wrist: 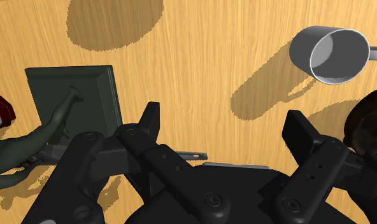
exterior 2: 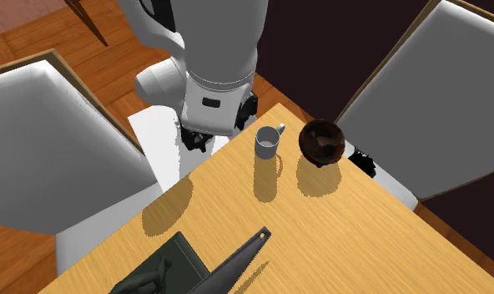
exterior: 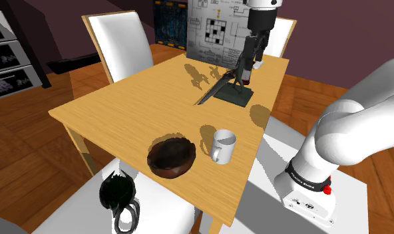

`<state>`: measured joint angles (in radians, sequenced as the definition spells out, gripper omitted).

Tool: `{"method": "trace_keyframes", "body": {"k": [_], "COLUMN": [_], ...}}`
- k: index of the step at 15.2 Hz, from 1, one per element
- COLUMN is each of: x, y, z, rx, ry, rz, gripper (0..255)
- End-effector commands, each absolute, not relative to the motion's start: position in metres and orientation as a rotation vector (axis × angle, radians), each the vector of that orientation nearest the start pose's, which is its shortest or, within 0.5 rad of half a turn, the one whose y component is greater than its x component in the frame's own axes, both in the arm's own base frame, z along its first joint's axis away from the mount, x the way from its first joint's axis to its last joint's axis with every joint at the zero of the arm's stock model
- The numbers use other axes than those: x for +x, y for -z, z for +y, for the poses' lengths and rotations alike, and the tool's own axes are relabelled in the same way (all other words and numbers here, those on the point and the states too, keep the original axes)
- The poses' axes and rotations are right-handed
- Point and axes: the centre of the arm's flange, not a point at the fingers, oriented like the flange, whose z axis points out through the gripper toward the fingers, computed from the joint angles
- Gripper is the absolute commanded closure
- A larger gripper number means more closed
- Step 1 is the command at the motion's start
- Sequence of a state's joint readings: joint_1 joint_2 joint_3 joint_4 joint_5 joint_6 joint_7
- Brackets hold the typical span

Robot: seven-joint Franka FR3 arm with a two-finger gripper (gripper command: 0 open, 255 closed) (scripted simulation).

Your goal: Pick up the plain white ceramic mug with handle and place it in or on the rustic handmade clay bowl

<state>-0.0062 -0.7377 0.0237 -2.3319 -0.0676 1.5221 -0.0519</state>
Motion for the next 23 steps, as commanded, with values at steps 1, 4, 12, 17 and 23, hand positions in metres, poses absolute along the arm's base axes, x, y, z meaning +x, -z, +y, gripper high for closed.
{"method": "trace_keyframes", "body": {"k": [1, 4, 12, 17, 23], "x": [0.314, 0.305, 0.282, 0.268, 0.266], "y": [-0.583, -0.55, -0.461, -0.406, -0.366], "z": [0.0, 0.016, 0.062, 0.091, 0.104], "rx": [-3.22, -3.193, -3.102, -3.031, -3.002], "ry": [-0.119, -0.055, 0.111, 0.211, 0.246], "rz": [-0.1, -0.197, -0.447, -0.596, -0.649], "gripper": [0, 0, 0, 0, 0]}}
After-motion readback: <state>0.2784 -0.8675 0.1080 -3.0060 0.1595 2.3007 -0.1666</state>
